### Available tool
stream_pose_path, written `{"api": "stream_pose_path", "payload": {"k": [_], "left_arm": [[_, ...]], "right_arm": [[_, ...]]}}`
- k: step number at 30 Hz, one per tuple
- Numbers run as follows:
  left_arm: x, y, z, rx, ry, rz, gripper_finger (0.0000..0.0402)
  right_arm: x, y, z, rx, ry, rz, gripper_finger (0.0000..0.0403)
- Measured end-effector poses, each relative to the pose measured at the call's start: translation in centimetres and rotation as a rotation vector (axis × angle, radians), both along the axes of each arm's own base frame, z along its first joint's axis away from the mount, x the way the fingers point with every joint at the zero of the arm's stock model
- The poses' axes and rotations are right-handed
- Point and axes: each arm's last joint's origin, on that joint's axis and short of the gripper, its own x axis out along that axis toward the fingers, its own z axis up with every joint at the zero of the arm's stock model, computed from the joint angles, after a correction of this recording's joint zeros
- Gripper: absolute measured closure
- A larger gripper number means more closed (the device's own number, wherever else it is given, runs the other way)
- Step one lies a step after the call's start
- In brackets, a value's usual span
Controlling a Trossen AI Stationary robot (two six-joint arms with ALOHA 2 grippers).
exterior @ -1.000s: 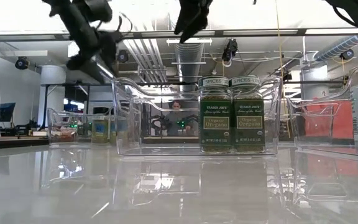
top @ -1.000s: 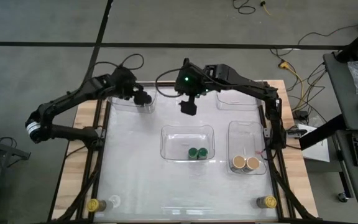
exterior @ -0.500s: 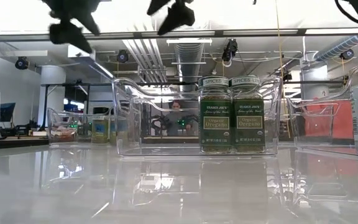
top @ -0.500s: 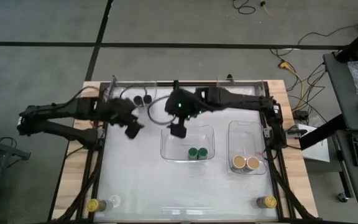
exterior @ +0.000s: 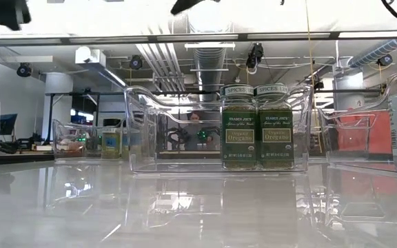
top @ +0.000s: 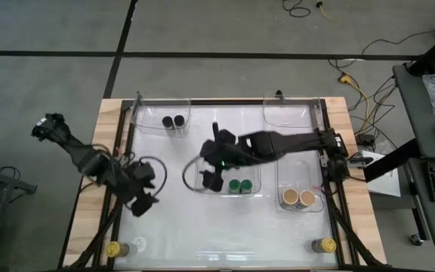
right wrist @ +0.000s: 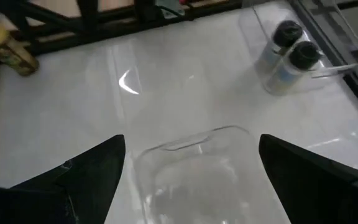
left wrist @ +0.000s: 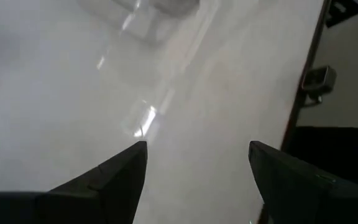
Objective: Sort spices by type
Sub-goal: Put the left yellow seasoning bottle into the top right transparent bin
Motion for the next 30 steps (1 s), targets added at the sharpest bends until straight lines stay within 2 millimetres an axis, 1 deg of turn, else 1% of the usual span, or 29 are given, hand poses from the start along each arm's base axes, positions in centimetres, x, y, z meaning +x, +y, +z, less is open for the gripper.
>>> {"api": "stream_pose_path", "payload": {"k": [3, 6, 11, 16, 21, 26, 30], "left_arm": [[-0.3, -1.8, -0.7, -0.026, 0.044, -0.004, 0.0136], [-0.7, -3.3, -1.3, -0.048, 0.086, 0.005, 0.0136], [-1.3, -5.6, -2.4, -0.069, 0.15, 0.027, 0.0136], [-1.6, -7.2, -3.4, -0.068, 0.216, 0.022, 0.0136], [-2.0, -8.8, -4.1, -0.15, 0.385, 0.015, 0.0136], [-2.4, -10.4, -4.9, -0.201, 0.528, 0.053, 0.0135], [-2.8, -11.3, -5.6, -0.223, 0.638, 0.083, 0.0117]], "right_arm": [[-0.1, 2.5, -0.2, -0.015, -0.038, 0.011, 0.0042], [0.1, 4.7, -0.6, 0.008, -0.099, 0.043, 0.0042], [0.5, 7.1, -1.4, 0.071, -0.194, 0.047, 0.0042], [0.2, 8.3, -2.7, 0.099, -0.17, 0.03, 0.0042], [-0.1, 9.3, -3.3, 0.093, -0.158, 0.026, 0.0042], [-0.2, 9.4, -3.8, 0.071, -0.152, 0.003, 0.0042], [-0.2, 9.3, -3.9, 0.059, -0.145, 0.011, 0.0042]]}}
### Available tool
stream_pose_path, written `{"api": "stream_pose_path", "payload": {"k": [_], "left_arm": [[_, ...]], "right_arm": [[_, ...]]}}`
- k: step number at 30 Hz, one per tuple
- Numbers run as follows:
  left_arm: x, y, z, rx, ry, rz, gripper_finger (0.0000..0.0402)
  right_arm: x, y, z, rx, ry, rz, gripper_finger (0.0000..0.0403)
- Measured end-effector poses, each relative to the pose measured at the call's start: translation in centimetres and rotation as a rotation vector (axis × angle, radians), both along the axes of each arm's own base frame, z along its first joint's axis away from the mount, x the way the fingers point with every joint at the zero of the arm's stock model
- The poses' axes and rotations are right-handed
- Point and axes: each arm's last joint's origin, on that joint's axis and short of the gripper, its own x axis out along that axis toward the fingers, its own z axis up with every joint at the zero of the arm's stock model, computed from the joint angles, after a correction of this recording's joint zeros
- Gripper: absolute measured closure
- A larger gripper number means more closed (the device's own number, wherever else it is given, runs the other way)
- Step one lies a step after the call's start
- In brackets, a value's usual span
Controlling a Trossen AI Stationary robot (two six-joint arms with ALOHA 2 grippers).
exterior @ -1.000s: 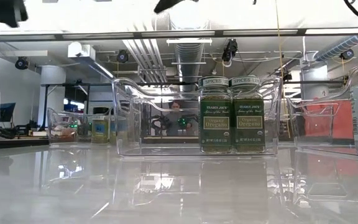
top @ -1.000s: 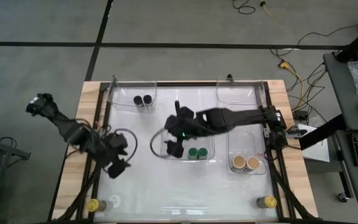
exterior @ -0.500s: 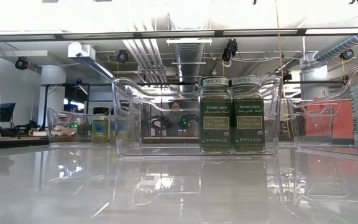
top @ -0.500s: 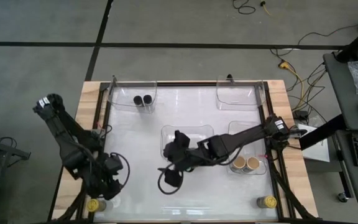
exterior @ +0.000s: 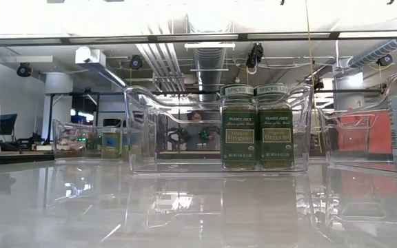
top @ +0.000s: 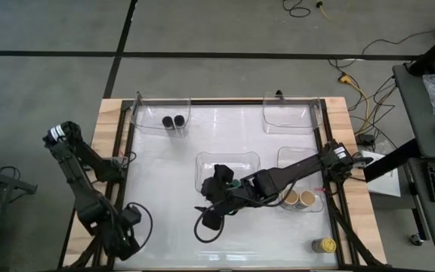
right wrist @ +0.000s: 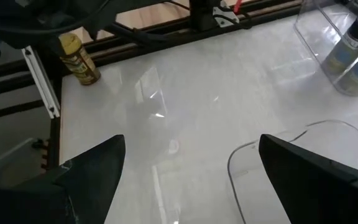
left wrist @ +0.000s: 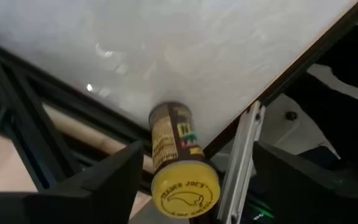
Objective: Sort spices by type
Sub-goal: Put the left yellow seasoning bottle into the top right transparent bin
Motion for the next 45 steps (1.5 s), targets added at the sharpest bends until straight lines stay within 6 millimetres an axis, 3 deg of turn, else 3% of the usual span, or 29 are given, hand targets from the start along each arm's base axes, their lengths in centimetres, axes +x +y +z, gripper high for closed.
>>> {"api": "stream_pose_path", "payload": {"k": [8, 12, 22, 31, 38, 45], "left_arm": [[0.4, -1.7, 0.2, 0.01, 0.107, 0.011, 0.0062], [0.3, -2.5, -0.6, 0.0, 0.172, -0.028, 0.0057], [0.2, -3.8, -2.3, 0.022, 0.233, -0.128, 0.0057], [0.4, -4.7, -4.3, 0.051, 0.271, -0.177, 0.0082], [0.1, -4.8, -4.5, 0.06, 0.271, -0.223, 0.011], [-0.2, -4.2, -4.7, 0.095, 0.283, -0.25, 0.0175]], "right_arm": [[0.4, -1.5, -0.2, -0.108, 0.041, 0.061, 0.0042], [0.7, -2.4, -0.2, -0.12, 0.057, 0.109, 0.0042], [0.2, -2.6, -1.0, -0.182, 0.15, 0.179, 0.0042], [0.6, -3.8, -0.9, -0.129, 0.135, 0.098, 0.0042], [0.9, -4.6, -0.5, -0.098, 0.119, 0.052, 0.0042], [0.9, -4.7, 0.2, -0.099, 0.092, 0.026, 0.0042]]}}
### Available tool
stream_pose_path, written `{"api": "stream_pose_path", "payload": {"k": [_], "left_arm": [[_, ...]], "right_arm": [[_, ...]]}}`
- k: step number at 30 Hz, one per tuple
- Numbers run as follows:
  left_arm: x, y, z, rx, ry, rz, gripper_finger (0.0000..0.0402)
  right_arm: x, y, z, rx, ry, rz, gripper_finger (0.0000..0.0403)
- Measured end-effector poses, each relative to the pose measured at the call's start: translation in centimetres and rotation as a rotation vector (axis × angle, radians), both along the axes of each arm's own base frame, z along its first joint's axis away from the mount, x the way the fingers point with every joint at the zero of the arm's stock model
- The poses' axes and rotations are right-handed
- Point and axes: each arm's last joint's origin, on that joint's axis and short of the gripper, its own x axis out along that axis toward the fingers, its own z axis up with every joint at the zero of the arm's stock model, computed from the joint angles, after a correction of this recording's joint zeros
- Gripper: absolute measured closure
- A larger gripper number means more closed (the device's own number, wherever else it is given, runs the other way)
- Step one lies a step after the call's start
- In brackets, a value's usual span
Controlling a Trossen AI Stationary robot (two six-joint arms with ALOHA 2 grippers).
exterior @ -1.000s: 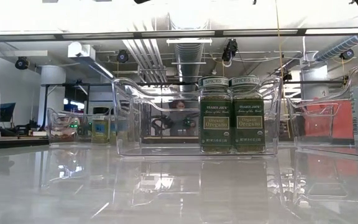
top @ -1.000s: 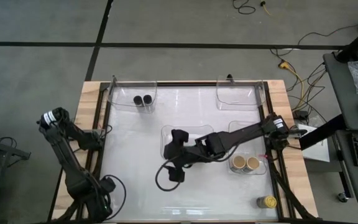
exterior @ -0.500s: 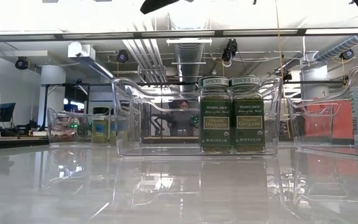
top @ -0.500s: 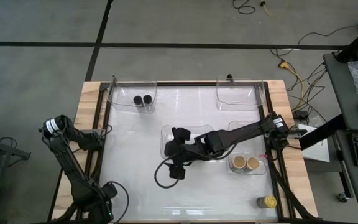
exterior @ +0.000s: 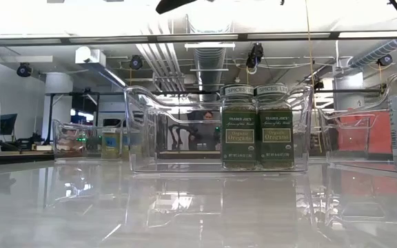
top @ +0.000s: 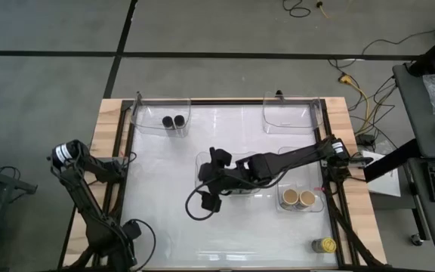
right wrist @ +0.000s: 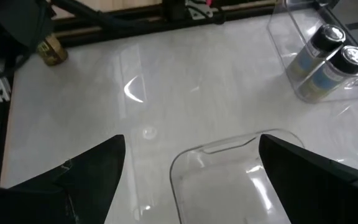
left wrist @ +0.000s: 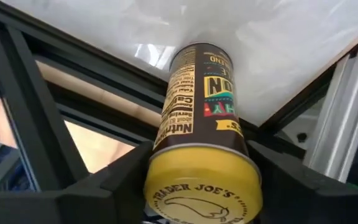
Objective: Sort spices by type
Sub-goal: Put the left yellow seasoning bottle into the top right transparent bin
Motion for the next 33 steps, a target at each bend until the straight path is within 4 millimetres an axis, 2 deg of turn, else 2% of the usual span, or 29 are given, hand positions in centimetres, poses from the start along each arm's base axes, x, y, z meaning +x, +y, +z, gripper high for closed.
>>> {"api": "stream_pose_path", "payload": {"k": [2, 11, 17, 25, 33], "left_arm": [[-0.1, 0.2, 0.1, 0.001, -0.014, -0.019, 0.0193], [-0.7, 2.7, 1.9, 0.136, -0.227, -0.24, 0.0193], [-0.2, 4.5, 2.8, 0.268, -0.363, -0.387, 0.0193], [2.7, 9.5, 4.5, 0.455, -0.402, -0.505, 0.0193], [4.9, 15.0, 4.7, 0.533, -0.323, -0.641, 0.0193]], "right_arm": [[0.0, 0.0, 0.4, 0.005, -0.011, -0.002, 0.0042], [-0.4, 0.0, 1.8, 0.065, -0.032, -0.051, 0.0042], [-1.3, 1.0, 2.7, 0.108, -0.002, -0.079, 0.0042], [-3.8, 2.9, 1.1, 0.125, 0.204, -0.152, 0.0042], [-5.1, 1.3, 0.5, 0.043, 0.374, -0.184, 0.0042]]}}
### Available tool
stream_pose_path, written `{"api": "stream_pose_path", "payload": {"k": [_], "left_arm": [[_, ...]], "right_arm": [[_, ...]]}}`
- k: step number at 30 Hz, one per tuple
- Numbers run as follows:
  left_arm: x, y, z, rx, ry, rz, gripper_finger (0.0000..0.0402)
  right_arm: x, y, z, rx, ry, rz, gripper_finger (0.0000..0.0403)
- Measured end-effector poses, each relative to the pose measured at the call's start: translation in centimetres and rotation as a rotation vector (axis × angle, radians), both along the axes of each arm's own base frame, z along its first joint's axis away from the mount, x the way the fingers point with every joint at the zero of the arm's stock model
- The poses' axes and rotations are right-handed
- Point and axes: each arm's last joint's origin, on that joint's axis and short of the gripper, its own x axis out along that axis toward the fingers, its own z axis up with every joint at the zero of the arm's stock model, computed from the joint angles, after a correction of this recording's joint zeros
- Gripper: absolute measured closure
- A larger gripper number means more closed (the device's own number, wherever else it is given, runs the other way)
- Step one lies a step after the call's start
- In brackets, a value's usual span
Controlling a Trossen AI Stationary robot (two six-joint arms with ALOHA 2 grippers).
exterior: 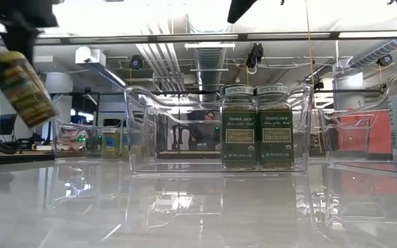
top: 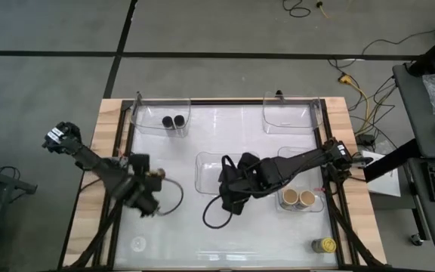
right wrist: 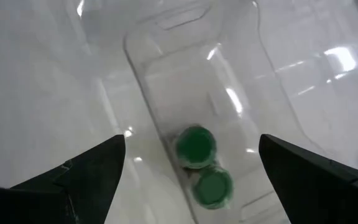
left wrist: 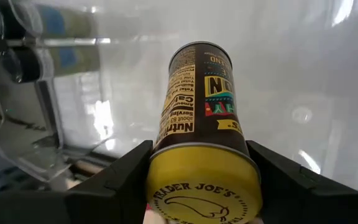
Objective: Sort spices by type
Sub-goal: Put the left yellow seasoning bottle into the top right transparent bin
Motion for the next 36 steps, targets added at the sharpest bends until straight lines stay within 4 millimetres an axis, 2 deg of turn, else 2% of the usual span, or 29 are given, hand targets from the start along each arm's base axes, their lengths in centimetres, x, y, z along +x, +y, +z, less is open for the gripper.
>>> {"api": "stream_pose_path", "payload": {"k": [4, 9, 15, 20, 22, 28, 33, 36], "left_arm": [[1.0, 3.4, 0.1, 0.021, 0.047, 0.029, 0.0193], [3.0, 7.8, 0.6, -0.007, 0.011, 0.099, 0.0193], [5.2, 12.3, 2.2, -0.024, -0.058, 0.156, 0.0193], [8.3, 14.5, 3.4, -0.085, -0.133, 0.112, 0.0193], [9.6, 15.4, 3.4, -0.09, -0.107, 0.102, 0.0193], [13.2, 18.2, 3.3, -0.194, -0.123, 0.128, 0.0193], [15.7, 19.5, 3.2, -0.214, -0.141, 0.12, 0.0193], [17.1, 19.8, 2.6, -0.248, -0.141, 0.113, 0.0193]], "right_arm": [[0.1, -1.5, 0.0, -0.045, 0.051, 0.049, 0.0042], [0.1, -4.2, 0.3, -0.102, 0.114, 0.11, 0.0042], [-1.2, -7.7, 2.4, -0.162, 0.108, 0.135, 0.0051], [-2.2, -10.2, 3.7, -0.184, 0.077, 0.128, 0.0069], [-2.6, -11.1, 3.9, -0.189, 0.075, 0.119, 0.0074], [-3.9, -12.3, 4.4, -0.19, 0.075, 0.11, 0.009], [-4.9, -12.9, 3.1, -0.145, 0.034, 0.104, 0.0099], [-6.3, -13.7, 2.4, -0.109, -0.034, 0.075, 0.0101]]}}
